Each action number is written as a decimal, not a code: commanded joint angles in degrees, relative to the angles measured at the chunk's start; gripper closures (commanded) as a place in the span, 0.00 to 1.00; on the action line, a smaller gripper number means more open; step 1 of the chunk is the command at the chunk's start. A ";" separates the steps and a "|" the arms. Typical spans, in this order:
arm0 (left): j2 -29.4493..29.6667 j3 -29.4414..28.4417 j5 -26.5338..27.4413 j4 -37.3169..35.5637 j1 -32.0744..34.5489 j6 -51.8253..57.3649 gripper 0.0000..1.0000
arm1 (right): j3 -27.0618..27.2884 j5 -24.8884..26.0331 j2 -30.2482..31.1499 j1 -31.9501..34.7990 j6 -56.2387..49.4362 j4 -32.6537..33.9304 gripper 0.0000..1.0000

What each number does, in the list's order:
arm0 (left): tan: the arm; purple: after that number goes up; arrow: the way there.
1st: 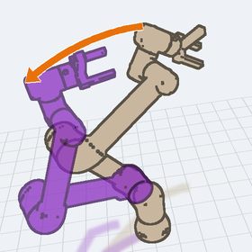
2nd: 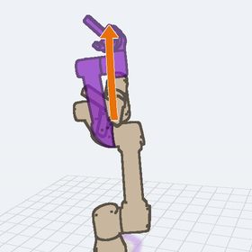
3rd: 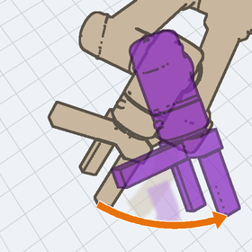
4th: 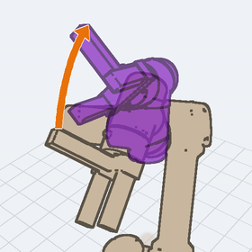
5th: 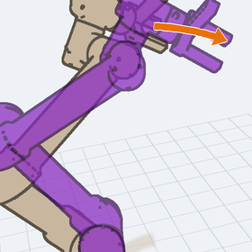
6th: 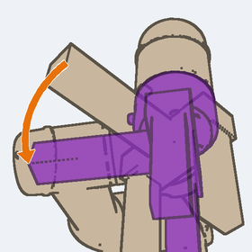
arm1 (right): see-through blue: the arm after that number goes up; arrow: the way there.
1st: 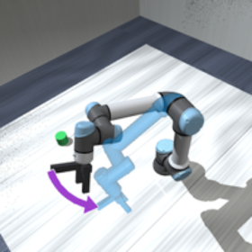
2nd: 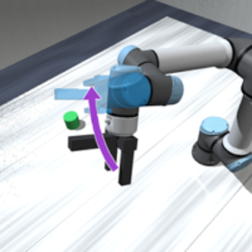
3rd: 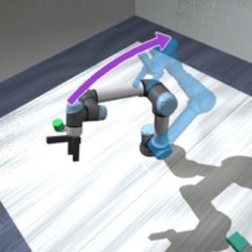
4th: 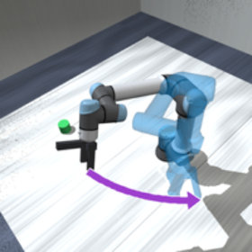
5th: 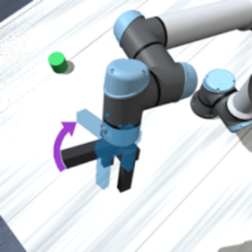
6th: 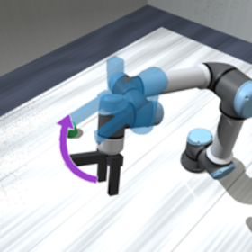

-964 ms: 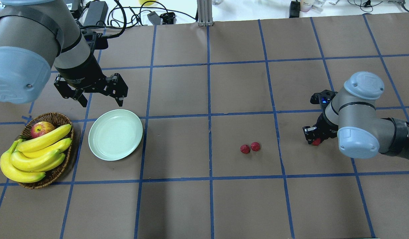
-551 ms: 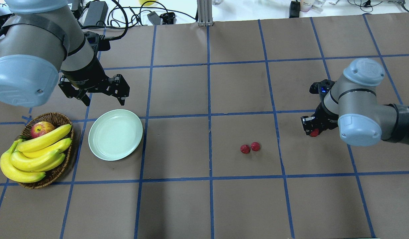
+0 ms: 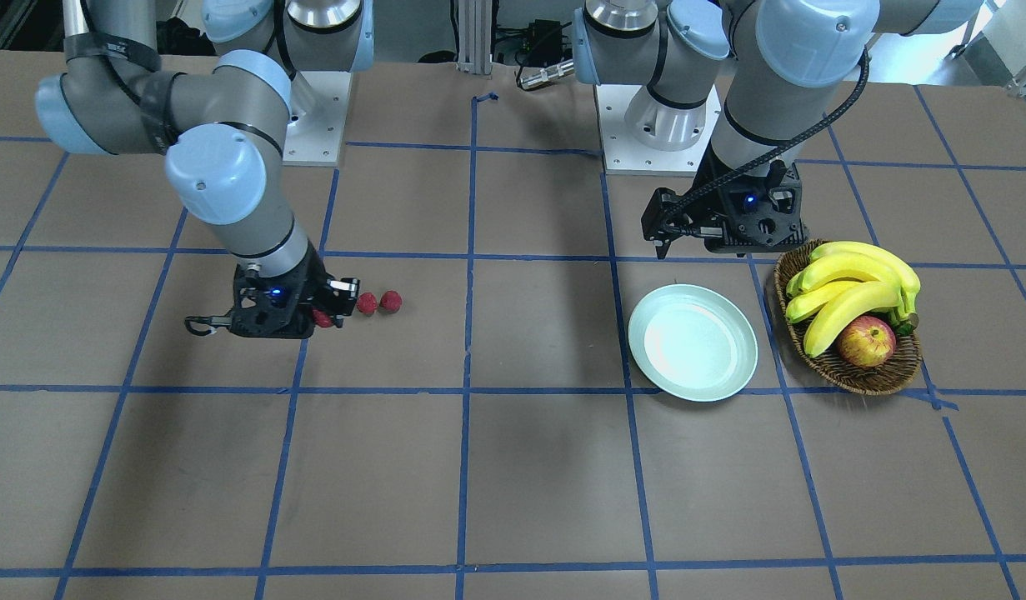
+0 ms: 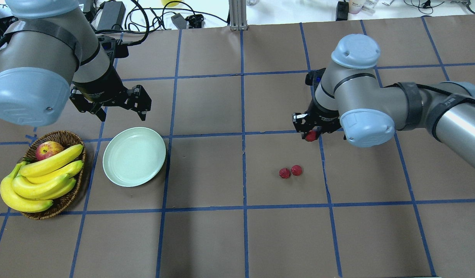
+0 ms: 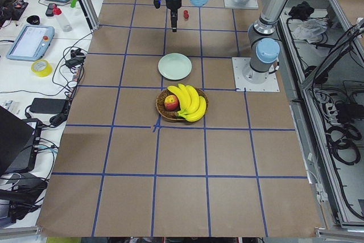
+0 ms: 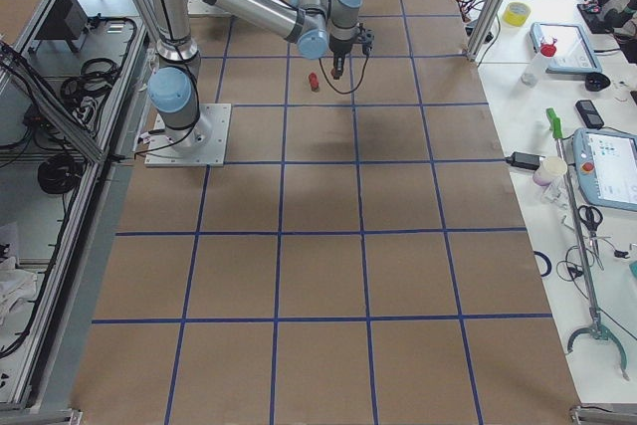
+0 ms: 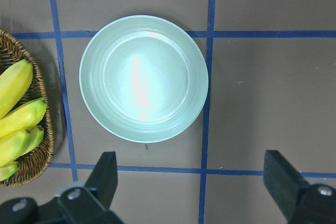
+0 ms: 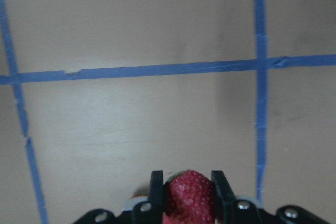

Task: Collect all strawberries into plate
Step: 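Carry the strawberry toward the table middle and release it there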

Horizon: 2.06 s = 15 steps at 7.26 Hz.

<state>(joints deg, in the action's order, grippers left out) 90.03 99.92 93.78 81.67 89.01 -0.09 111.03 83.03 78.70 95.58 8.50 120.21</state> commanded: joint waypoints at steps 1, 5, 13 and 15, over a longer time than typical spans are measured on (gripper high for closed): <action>0.58 0.18 0.08 0.16 -0.16 0.00 0.00 | -1.16 -6.89 -2.14 7.30 5.20 3.08 0.83; 1.02 2.55 -0.79 0.16 0.02 -0.79 0.00 | -0.55 -10.52 -8.91 14.80 7.06 10.38 0.82; 2.52 3.96 -7.01 -1.86 0.63 -2.27 0.00 | -0.81 1.08 -5.16 14.90 5.83 6.74 0.00; 4.53 6.06 -16.07 -9.10 3.42 -4.22 0.00 | 0.32 16.93 -3.56 14.89 4.86 0.65 0.00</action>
<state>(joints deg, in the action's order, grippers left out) 93.33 104.77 81.70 77.27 90.56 -3.41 110.87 91.03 74.14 110.54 13.83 123.87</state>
